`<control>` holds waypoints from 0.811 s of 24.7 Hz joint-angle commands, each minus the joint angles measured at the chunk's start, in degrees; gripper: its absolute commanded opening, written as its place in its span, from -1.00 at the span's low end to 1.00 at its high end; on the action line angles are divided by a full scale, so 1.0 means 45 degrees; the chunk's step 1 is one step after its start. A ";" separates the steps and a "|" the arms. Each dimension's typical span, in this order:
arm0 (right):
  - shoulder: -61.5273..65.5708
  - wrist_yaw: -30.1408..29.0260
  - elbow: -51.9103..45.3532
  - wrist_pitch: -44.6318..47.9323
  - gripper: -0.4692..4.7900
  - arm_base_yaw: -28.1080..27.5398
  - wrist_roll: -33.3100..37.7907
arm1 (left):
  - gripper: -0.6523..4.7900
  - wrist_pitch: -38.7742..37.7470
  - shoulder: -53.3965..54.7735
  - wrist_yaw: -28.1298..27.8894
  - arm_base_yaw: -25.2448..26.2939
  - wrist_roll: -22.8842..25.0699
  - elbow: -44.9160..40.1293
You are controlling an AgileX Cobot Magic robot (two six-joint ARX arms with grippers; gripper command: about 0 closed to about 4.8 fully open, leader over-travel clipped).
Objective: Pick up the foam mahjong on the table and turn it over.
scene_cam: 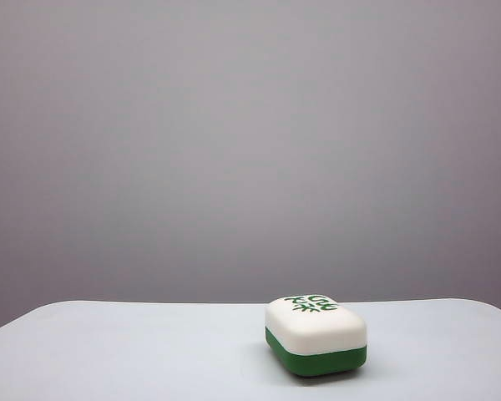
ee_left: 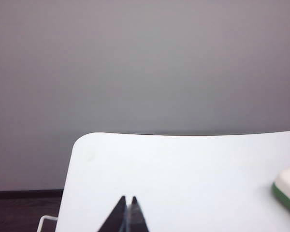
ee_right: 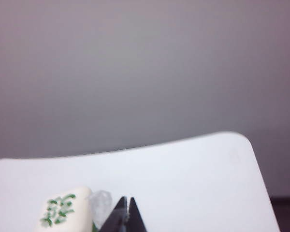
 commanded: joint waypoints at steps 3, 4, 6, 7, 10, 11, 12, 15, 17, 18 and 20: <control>0.0039 0.1229 -0.0078 -0.1967 -0.82 0.0000 -0.0748 | -0.78 0.0690 0.0000 0.0068 0.0005 0.0102 -0.0685; 0.0053 0.1219 -0.0078 -0.1953 -0.82 0.0010 -0.0748 | -0.78 0.0903 0.0000 0.0063 0.0010 0.0097 -0.0933; 0.0019 0.1224 -0.0078 -0.1953 -0.82 0.0005 -0.0748 | -0.78 0.1030 0.0000 0.0068 0.0005 0.0039 -0.1185; 0.0019 0.1219 -0.0078 -0.1938 -0.82 0.0010 -0.0738 | -0.78 0.0733 -0.0005 0.0024 0.0010 0.0126 -0.1234; 0.0015 0.1209 -0.0078 -0.1923 -0.82 0.0010 -0.0719 | -0.78 0.0583 -0.0005 -0.0029 0.0005 0.0894 -0.1234; 0.0010 0.1209 -0.0078 -0.1904 -0.82 0.0010 -0.0724 | -0.78 0.0549 -0.0005 -0.0024 0.0005 0.0767 -0.1234; 0.0010 0.1219 -0.0078 -0.1904 -0.82 0.0010 -0.0729 | -0.78 0.0457 -0.0005 -0.0029 0.0005 0.0767 -0.1234; 0.0005 0.1209 -0.0078 -0.1899 -0.82 0.0010 -0.0724 | -0.78 0.0223 -0.0005 -0.0019 0.0000 0.0763 -0.1234; 0.0005 0.1219 -0.0078 -0.1904 -0.82 0.0010 -0.0729 | -0.78 0.0214 -0.0005 0.0083 -0.0005 0.0772 -0.1234; 0.0005 0.1214 -0.0078 -0.1904 -0.82 0.0005 -0.0729 | -0.78 0.0214 -0.0005 0.0092 -0.0005 0.0772 -0.1234; 0.0005 0.1214 -0.0078 -0.1899 -0.82 0.0010 -0.0729 | -0.78 0.0214 -0.0005 0.0092 -0.0005 0.0772 -0.1234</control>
